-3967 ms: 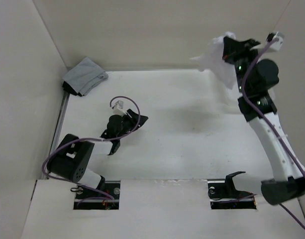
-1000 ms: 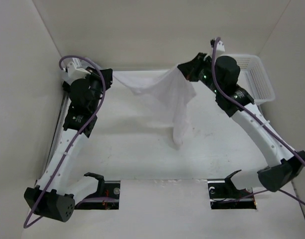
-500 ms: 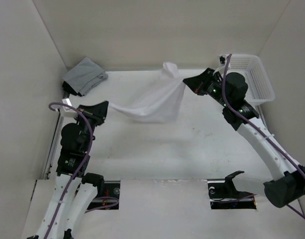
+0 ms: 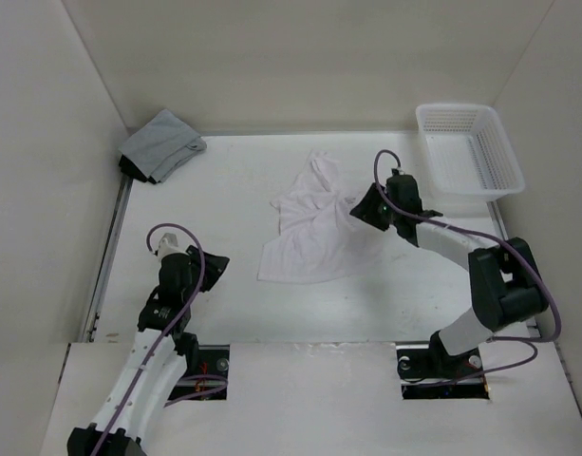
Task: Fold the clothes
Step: Flatten the tank top out
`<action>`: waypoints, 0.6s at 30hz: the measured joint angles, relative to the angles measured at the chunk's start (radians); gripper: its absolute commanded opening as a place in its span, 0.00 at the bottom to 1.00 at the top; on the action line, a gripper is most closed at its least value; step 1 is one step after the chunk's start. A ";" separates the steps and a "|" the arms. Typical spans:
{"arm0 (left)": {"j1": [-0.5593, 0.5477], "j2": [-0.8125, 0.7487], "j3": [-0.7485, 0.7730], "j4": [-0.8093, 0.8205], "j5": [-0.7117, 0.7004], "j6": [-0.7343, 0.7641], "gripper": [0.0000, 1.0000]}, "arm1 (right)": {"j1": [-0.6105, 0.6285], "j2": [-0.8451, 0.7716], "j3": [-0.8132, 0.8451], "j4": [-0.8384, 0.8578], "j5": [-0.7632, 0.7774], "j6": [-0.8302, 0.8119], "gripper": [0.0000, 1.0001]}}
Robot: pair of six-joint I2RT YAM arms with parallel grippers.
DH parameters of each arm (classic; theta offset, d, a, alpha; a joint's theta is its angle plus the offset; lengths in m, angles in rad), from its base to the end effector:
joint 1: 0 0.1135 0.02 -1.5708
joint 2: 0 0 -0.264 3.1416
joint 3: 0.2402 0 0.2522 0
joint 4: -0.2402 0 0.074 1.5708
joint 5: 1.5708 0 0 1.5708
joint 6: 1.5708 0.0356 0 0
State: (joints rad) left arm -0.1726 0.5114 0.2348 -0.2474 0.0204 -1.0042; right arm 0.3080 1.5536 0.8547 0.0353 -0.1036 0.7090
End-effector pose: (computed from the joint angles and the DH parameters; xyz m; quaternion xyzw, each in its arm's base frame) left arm 0.1345 -0.0242 0.1787 -0.3452 0.7943 -0.2848 0.4108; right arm 0.3112 0.1029 0.1984 0.1566 0.8842 0.2537 0.3596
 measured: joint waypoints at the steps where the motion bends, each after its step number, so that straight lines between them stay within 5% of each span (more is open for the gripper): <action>1: -0.016 0.020 0.000 0.020 -0.013 0.010 0.34 | 0.000 -0.052 -0.062 0.002 0.034 -0.005 0.48; 5: -0.153 0.245 0.012 0.130 -0.055 0.072 0.33 | 0.001 -0.309 -0.209 -0.023 0.131 -0.017 0.13; 11: -0.376 0.549 0.076 0.219 -0.132 0.150 0.30 | 0.031 -0.585 -0.367 -0.025 0.197 -0.015 0.20; 14: -0.398 0.605 0.097 0.266 -0.158 0.174 0.33 | 0.047 -0.660 -0.420 -0.055 0.202 -0.008 0.22; 18: -0.399 0.674 0.117 0.329 -0.171 0.190 0.24 | 0.062 -0.662 -0.427 -0.057 0.205 -0.001 0.30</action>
State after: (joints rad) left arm -0.5720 1.1854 0.3515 0.0818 -0.1501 -0.8146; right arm 0.3698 0.8917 0.4278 -0.0219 0.1017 0.7078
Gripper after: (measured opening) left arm 0.294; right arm 0.239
